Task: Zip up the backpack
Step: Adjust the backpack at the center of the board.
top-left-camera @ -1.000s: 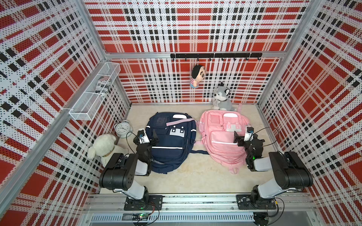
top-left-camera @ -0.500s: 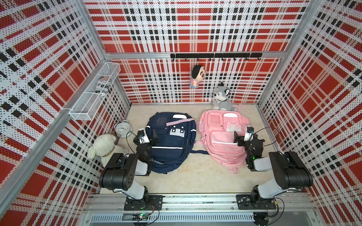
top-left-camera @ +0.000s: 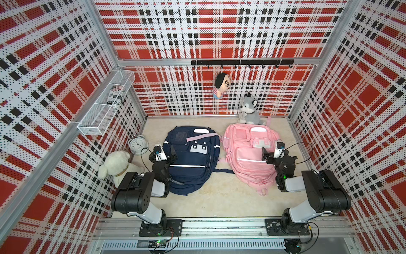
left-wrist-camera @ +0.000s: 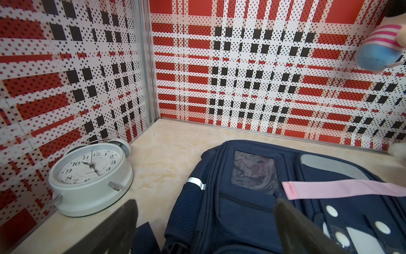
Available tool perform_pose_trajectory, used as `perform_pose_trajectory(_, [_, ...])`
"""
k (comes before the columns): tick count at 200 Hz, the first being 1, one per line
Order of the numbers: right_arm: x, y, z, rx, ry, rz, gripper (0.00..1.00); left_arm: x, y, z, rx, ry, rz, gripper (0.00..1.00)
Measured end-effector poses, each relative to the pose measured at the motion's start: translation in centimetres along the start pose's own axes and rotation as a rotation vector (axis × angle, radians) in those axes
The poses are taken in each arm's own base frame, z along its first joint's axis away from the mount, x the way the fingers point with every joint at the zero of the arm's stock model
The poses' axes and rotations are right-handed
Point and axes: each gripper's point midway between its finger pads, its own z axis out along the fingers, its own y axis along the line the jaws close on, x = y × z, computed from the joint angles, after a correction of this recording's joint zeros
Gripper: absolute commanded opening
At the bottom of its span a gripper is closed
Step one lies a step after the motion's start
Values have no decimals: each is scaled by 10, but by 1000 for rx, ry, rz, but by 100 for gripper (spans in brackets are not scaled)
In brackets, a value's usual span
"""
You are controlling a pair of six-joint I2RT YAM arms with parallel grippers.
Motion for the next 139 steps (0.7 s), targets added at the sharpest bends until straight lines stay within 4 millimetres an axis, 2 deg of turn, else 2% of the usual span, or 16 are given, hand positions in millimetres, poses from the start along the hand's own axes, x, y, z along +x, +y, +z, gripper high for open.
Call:
perform_pose_trajectory(20, [0, 0, 0, 0, 2, 1, 95, 0, 2, 0, -7, -1, -4, 98])
perform_pose_trajectory(37, [0, 0, 4, -3, 34, 1, 99, -4, 4, -3, -42, 2, -3, 98])
perform_pose_trajectory(51, [-20, 0, 7, -4, 19, 1, 99, -22, 0, -10, -71, -24, 5, 98])
perform_pose_trajectory(76, [-102, 1, -2, -14, -149, -1, 97, -79, -45, -36, 6, -146, -15, 98])
perform_pose_trajectory(93, [-137, 6, -4, -51, -159, 7, 91, -105, -70, -45, 62, -177, -43, 98])
perform_pose_trajectory(100, [-145, 9, -2, -70, -143, 14, 91, -111, -79, -45, 80, -170, -51, 98])
perform_pose_trajectory(103, [-148, 12, 0, -83, -130, 15, 85, -112, -83, -44, 88, -162, -52, 98])
perform_pose_trajectory(119, [-155, 24, 10, -143, -47, 41, 78, -120, -106, -38, 135, -128, -70, 98])
perform_pose_trajectory(139, [-148, 47, 17, -226, 69, 83, 75, -124, -156, -28, 236, -59, -77, 98])
